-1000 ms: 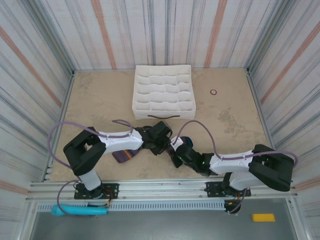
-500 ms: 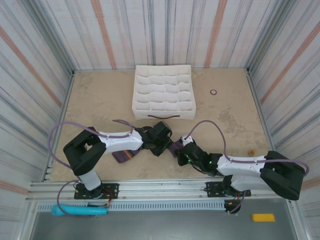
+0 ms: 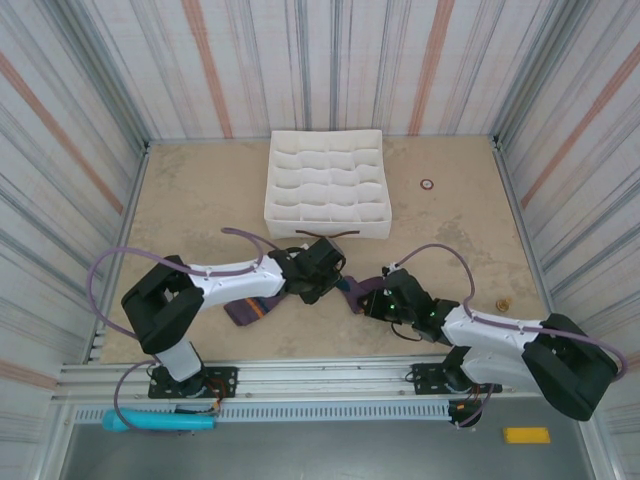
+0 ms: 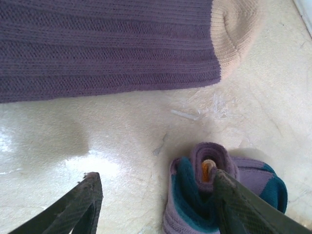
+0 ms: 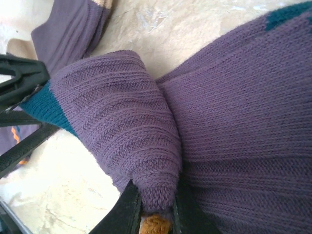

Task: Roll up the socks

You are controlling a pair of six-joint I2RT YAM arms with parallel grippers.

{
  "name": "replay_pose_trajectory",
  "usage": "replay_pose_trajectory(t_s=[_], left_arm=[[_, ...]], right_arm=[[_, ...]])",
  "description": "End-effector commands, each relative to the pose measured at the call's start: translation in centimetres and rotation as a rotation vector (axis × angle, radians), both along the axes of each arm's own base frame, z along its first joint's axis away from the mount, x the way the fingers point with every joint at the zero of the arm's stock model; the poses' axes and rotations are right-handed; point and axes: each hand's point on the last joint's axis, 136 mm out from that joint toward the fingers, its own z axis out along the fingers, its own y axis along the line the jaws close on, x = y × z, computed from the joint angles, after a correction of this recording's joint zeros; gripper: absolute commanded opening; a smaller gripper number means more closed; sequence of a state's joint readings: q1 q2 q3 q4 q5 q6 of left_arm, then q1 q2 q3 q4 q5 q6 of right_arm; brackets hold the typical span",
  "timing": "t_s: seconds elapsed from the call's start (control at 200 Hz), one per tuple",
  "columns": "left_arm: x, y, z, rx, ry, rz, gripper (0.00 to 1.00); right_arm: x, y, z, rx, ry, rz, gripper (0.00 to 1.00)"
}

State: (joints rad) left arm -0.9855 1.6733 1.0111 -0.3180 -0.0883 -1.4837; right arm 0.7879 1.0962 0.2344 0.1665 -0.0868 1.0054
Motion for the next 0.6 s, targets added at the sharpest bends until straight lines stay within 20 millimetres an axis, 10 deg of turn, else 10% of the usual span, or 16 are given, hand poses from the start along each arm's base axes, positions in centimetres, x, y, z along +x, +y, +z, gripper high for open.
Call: replay_pose_trajectory(t_s=[0.0,0.591], left_arm=[[-0.2,0.2,1.1,0.053,-0.034,-0.046,0.61],[-1.4,-6.1,1.8,-0.031,-0.154,-0.362,0.57]], right_arm=[[-7.1,-8.0,-7.8,-0.281,0.383,-0.133,0.00],[-9.9,-11.9,-8.5,-0.193,0.542,-0.406,0.00]])
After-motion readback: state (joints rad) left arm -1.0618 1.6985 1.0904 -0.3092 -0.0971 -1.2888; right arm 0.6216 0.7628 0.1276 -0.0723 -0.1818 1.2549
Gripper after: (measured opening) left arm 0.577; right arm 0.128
